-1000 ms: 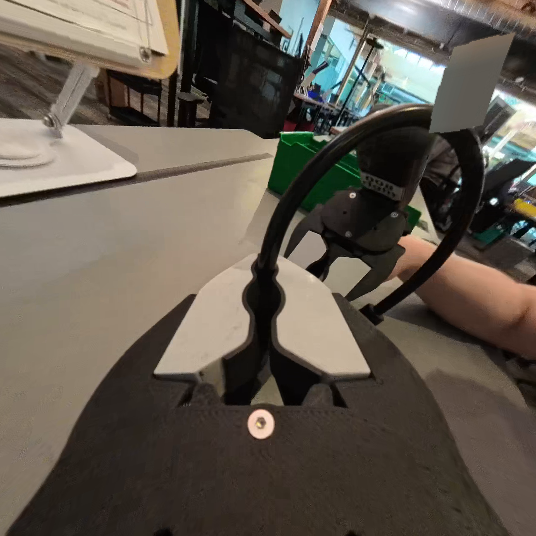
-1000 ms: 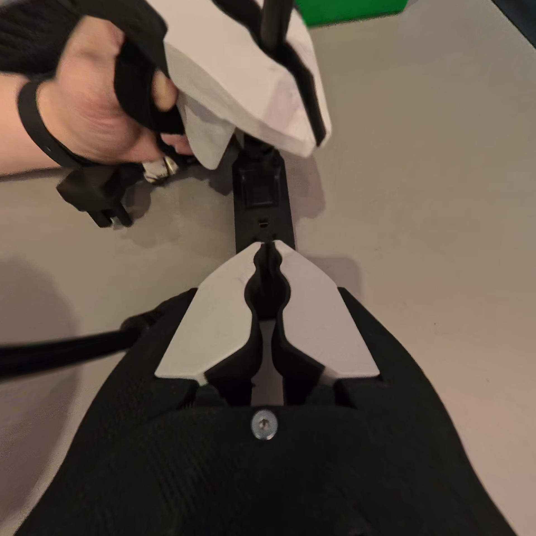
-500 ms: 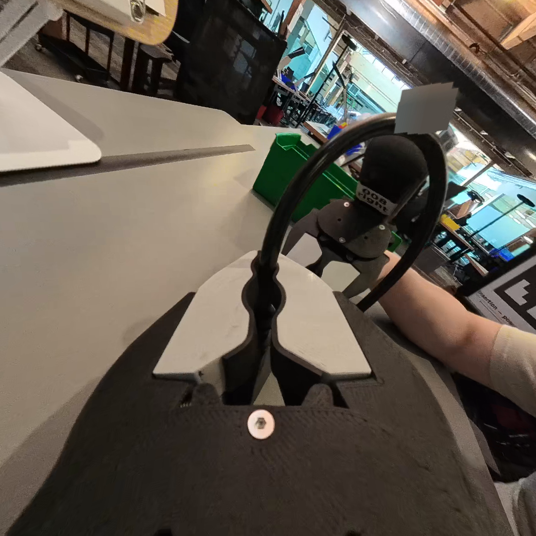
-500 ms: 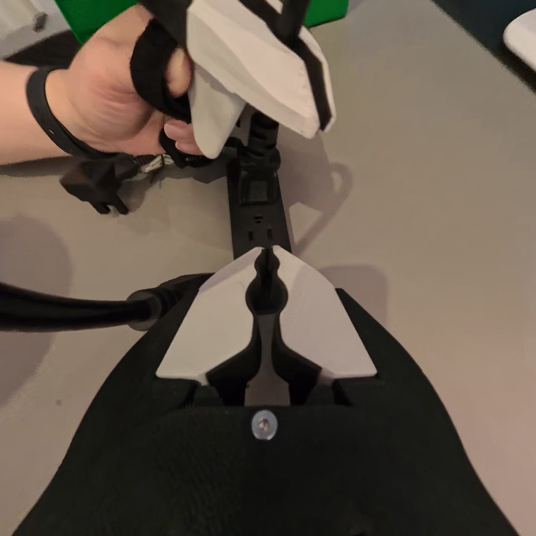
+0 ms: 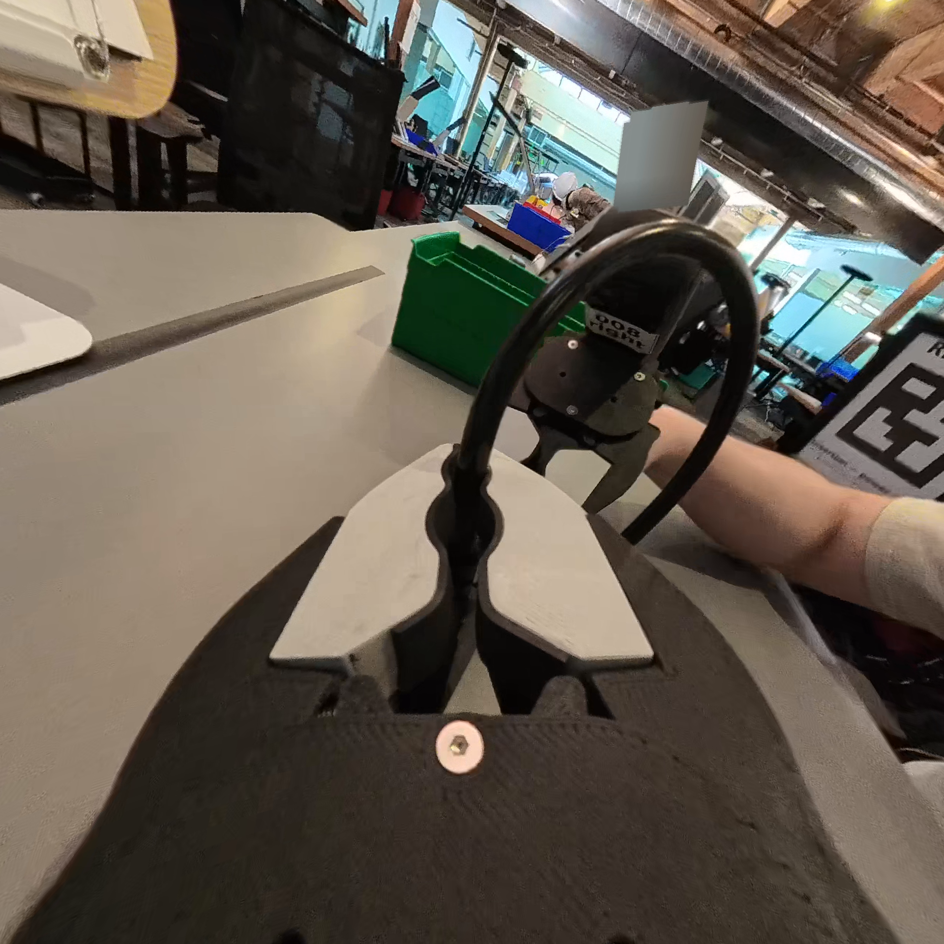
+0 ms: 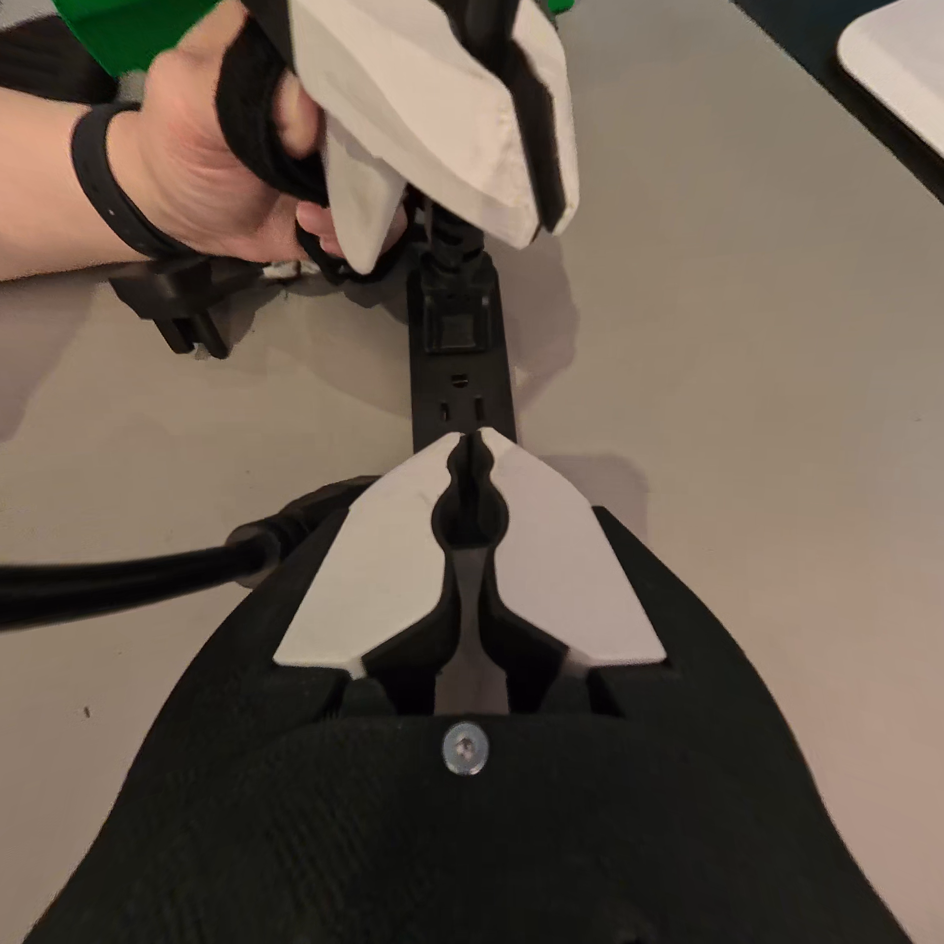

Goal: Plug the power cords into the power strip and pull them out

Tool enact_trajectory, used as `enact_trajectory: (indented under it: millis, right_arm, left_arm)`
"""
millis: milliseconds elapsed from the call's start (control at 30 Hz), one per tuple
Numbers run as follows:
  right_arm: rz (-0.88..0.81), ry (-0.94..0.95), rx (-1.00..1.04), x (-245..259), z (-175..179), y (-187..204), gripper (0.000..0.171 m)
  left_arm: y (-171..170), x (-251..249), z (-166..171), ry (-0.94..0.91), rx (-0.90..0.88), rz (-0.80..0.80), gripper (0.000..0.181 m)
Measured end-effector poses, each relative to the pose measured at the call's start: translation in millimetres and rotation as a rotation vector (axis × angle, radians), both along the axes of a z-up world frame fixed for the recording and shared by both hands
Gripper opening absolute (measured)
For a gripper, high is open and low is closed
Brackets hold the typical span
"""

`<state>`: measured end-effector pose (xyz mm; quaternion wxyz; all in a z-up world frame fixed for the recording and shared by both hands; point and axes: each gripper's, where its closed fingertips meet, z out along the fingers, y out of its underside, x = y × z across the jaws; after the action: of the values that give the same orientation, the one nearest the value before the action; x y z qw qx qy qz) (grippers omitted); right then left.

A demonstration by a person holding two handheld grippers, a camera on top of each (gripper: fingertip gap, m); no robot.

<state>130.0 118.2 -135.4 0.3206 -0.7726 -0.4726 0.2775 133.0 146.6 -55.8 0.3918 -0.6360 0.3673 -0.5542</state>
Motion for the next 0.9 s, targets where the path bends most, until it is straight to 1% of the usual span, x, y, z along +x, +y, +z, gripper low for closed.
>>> enact_trajectory:
  millis: [67,133,233,333,367,600,633,700,733,867,900]
  right_arm:
    - [0.003,-0.068,-0.019,1.1,0.0,-1.5,0.009]
    - [0.006,-0.113,-0.014,1.8,0.1,-0.9,0.009]
    - [-0.005,-0.114,-0.003,2.3,-0.4,-0.9,0.009]
    - [-0.011,-0.084,-0.023,-1.7,-2.0,1.4,0.010]
    - [-0.010,-0.072,-0.021,-4.3,-2.0,2.5,0.010]
    - [-0.001,-0.045,-0.018,-8.0,-2.4,4.5,0.010]
    - [-0.001,-0.043,-0.016,-8.0,-2.4,4.5,0.010]
    - [0.000,-0.058,-0.012,-7.5,-2.5,3.8,0.012]
    - [-0.002,-0.077,-0.007,-7.4,-2.5,3.8,0.010]
    - [0.003,-0.168,-0.008,-6.7,-1.7,2.8,0.011]
    - [0.006,-0.178,-0.011,-6.0,-1.0,2.4,0.010]
  left_arm:
    - [-4.7,2.8,2.7,0.023,0.081,0.017,0.000]
    - [-3.6,4.5,4.5,0.021,0.097,0.034,0.000]
    - [-4.0,5.8,5.0,0.025,0.118,0.036,0.000]
    - [6.9,-5.8,3.7,-0.062,-0.047,0.050,0.000]
    - [10.0,-10.1,4.4,-0.083,-0.063,0.075,0.000]
    - [13.5,-16.7,7.9,-0.127,-0.065,0.109,0.000]
    - [13.0,-16.2,8.2,-0.119,-0.048,0.113,0.000]
    - [7.6,-11.5,7.7,-0.053,0.069,0.130,0.000]
    - [5.7,-9.2,7.1,-0.028,0.103,0.137,0.000]
    - [0.8,-4.6,8.0,0.013,0.149,0.137,0.000]
    - [-2.4,-1.9,9.2,0.036,0.185,0.130,0.000]
